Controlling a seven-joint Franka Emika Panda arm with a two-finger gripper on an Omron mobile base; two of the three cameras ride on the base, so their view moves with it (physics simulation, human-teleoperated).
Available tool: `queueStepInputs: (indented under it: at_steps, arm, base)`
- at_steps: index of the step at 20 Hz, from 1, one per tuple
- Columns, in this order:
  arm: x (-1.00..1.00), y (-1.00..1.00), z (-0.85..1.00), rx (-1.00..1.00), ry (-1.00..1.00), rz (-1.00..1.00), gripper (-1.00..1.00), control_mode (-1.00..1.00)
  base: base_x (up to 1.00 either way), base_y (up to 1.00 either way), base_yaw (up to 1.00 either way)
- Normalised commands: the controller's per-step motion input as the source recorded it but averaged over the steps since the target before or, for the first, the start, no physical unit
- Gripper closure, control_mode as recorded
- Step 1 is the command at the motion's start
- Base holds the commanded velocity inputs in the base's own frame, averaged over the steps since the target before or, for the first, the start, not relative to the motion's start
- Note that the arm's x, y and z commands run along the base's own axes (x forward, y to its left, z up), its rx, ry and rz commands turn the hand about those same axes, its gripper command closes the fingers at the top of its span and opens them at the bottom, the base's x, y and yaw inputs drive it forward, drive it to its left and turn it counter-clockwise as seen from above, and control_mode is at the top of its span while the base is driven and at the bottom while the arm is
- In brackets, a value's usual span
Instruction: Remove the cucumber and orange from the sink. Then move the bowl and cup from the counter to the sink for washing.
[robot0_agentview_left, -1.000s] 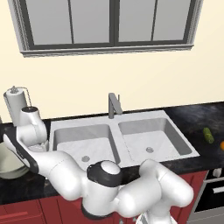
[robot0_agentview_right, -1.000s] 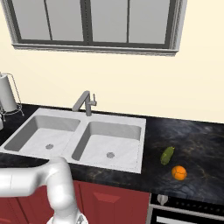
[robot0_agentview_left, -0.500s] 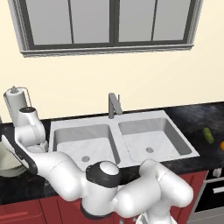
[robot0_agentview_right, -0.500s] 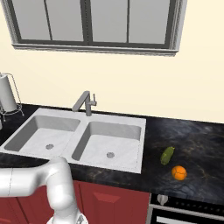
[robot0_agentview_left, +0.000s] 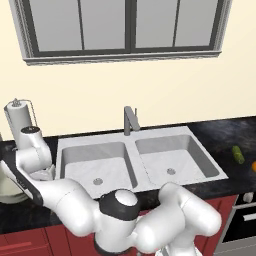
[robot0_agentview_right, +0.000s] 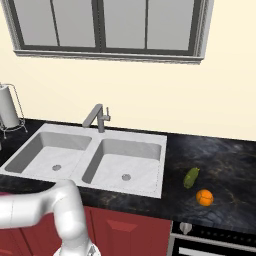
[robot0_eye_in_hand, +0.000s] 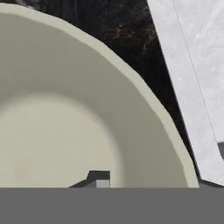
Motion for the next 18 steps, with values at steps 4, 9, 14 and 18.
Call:
queueStepInputs:
  at_steps: [4,9,14,18]
  arm:
    - [-0.16,-0.04,0.02,0.0,-0.12,-0.04,1.0,-1.0]
    - [-0.09,-0.13,0.15,0.0,-0.09,-0.09,1.0,-1.0]
    - [-0.05,-0.21,0.17,0.0,-0.04,-0.22,1.0,-1.0]
    - [-0.04,-0.28,0.16,0.01,-0.07,-0.29,1.0,-1.0]
  base:
    - [0.0,0.0,0.0]
    - [0.0,0.0,0.0]
    - [0.0,0.0,0.0]
    - [0.0,0.0,0.0]
